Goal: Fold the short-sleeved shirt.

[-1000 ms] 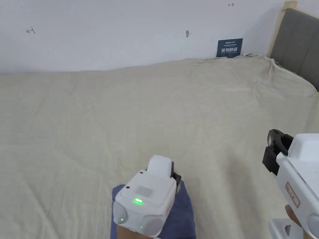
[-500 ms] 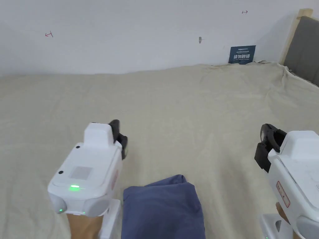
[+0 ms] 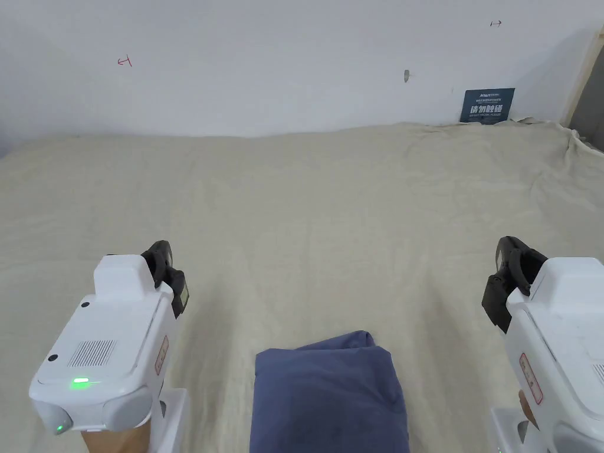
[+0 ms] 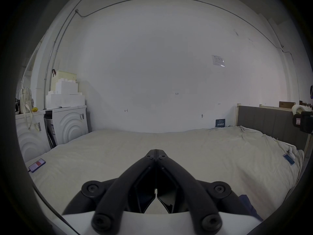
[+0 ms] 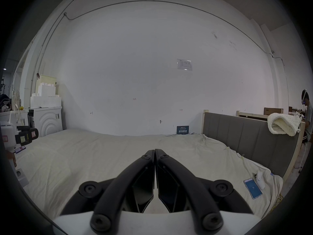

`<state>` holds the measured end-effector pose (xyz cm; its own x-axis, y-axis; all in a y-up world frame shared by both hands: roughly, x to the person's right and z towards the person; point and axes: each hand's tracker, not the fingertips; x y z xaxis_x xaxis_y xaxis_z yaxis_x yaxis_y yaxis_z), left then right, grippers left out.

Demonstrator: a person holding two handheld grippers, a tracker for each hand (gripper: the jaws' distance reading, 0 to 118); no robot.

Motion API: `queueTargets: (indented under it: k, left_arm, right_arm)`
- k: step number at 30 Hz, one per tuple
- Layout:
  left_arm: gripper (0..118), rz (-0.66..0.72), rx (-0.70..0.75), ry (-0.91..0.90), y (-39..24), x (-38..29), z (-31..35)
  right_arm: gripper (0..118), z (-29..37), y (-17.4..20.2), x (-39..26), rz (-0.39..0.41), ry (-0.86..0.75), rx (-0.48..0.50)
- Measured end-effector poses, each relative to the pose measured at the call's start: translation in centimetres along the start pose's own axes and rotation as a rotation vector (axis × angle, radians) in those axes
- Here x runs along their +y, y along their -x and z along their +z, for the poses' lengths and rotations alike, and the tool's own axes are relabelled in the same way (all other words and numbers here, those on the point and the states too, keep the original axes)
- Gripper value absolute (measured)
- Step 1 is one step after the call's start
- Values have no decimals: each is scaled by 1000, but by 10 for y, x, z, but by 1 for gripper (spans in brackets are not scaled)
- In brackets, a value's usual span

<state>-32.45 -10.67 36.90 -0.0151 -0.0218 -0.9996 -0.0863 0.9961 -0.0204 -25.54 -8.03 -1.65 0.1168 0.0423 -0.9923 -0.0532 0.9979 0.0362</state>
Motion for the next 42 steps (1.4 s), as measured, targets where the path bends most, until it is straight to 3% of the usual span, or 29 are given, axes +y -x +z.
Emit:
queueTargets:
  k: [21,36,42]
  left_arm:
    - [0,-8,-8,21,-2,-9,7]
    - [0,40,-2,77,12,-21,5]
    - [0,30,-7,112,16,-31,3]
  right_arm:
    - [1,-15,17,-20,-42,44,42]
    - [1,-45,88,-120,-66,332,145]
    - [1,-49,102,-165,-9,460,152]
